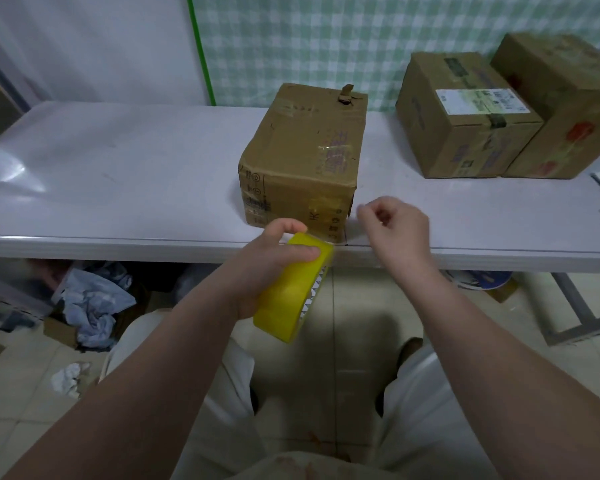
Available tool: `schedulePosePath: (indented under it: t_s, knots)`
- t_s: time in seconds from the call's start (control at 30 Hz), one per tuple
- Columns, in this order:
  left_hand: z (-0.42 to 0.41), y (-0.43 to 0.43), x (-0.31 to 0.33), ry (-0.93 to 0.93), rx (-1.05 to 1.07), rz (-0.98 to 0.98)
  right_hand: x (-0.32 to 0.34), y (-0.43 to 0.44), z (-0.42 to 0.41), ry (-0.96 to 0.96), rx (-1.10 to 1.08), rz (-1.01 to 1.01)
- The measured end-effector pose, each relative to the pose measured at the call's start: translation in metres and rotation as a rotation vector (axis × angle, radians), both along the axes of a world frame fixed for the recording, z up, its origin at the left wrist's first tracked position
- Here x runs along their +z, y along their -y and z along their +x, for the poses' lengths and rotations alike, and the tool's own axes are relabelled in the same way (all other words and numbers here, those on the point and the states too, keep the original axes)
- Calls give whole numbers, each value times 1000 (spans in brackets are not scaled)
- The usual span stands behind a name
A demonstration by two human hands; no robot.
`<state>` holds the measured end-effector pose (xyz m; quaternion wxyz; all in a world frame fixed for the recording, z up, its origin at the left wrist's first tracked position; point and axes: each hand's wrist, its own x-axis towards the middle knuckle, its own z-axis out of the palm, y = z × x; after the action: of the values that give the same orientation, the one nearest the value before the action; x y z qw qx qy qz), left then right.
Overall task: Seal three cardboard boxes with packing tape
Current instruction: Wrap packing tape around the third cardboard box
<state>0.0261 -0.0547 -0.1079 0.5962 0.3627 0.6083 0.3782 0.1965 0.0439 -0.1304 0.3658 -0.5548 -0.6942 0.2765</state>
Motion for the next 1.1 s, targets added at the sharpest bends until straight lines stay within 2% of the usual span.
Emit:
schedulePosePath:
  t_s: [0.07, 0.13, 0.3, 0.5, 0.7, 0.9, 1.1]
  knots:
    - [2, 3, -1, -1, -7, 17, 5, 25, -9, -201, 168, -246]
    - [6, 7, 0, -10, -34, 25, 3, 38, -14, -319, 290, -419]
    - [12, 16, 1, -53, -77, 65, 6, 43, -14, -328, 278, -441]
    - [14, 24, 5, -242, -114, 214, 9, 51, -20, -386, 199, -535]
    - [13, 24, 9, -254, -101, 191, 12, 59, -28, -381, 165, -396]
    - [9, 21, 9, -224, -81, 190, 20, 64, -36, -207, 169, -143]
    - [5, 22, 5, -219, -36, 203, 18, 67, -37, -189, 168, -142]
